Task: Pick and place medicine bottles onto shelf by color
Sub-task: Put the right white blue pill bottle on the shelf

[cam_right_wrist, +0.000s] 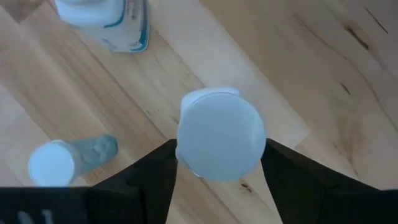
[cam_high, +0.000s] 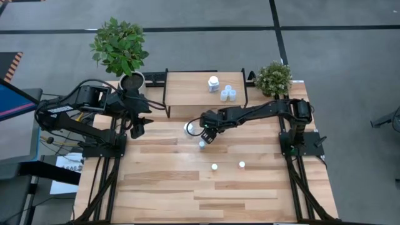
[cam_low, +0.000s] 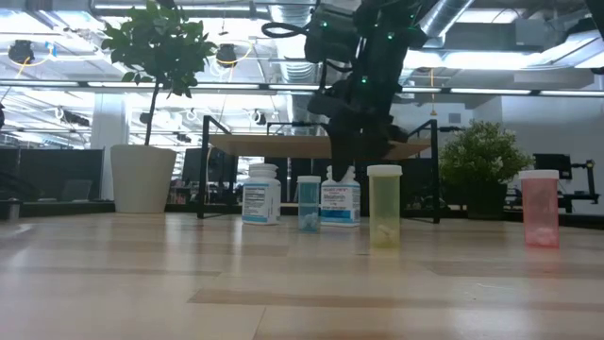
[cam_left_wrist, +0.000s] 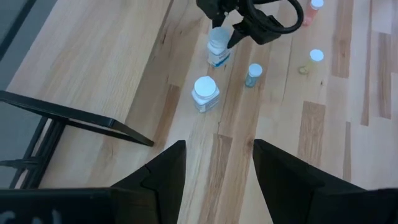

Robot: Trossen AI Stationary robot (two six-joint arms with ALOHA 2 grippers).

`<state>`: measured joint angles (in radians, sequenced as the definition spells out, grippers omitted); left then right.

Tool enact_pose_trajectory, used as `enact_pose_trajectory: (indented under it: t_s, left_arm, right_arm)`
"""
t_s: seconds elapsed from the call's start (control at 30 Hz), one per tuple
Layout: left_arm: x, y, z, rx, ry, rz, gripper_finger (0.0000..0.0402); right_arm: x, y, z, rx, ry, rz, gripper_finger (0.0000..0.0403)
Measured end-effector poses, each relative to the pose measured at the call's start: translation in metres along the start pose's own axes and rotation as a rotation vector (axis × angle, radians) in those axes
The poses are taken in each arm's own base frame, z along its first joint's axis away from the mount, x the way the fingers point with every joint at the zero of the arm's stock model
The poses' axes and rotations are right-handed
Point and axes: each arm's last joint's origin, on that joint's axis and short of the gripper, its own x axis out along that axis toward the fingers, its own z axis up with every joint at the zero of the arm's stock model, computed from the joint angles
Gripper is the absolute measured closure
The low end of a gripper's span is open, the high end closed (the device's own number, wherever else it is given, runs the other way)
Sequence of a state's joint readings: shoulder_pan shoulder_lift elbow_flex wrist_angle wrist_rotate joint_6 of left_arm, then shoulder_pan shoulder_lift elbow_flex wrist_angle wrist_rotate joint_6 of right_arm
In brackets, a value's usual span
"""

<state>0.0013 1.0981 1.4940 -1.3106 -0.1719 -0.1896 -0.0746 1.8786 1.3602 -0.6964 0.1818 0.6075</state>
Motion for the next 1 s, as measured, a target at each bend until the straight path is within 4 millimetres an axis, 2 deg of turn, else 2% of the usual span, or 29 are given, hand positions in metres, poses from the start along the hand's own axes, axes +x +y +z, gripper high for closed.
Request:
enact_pose_trajectory:
  t_s: [0.3,0.57,0.67,1.0]
  left_arm:
    - [0.0,0.0,0.0,0.002,0.0,0.0,0.0228]
    - [0.0,0.0,0.0,0.002,0.0,0.0,0.0228]
    - [0.0,0.0,0.0,-0.002,0.0,0.0,0.0228]
    - [0.0,0.0,0.0,-0.003,0.001,0.0,0.0228]
  right_arm:
    - [0.001,0.004,0.006,-0.031,-0.058,0.038,0.0157]
    - [0.029,0.007,-0.001,-0.064,0.007,0.017,0.0157]
    - [0.032,0.008,-0.001,-0.064,0.01,0.018,0.016]
    - [0.023,0.008,0.003,-0.053,-0.018,0.036,0.0227]
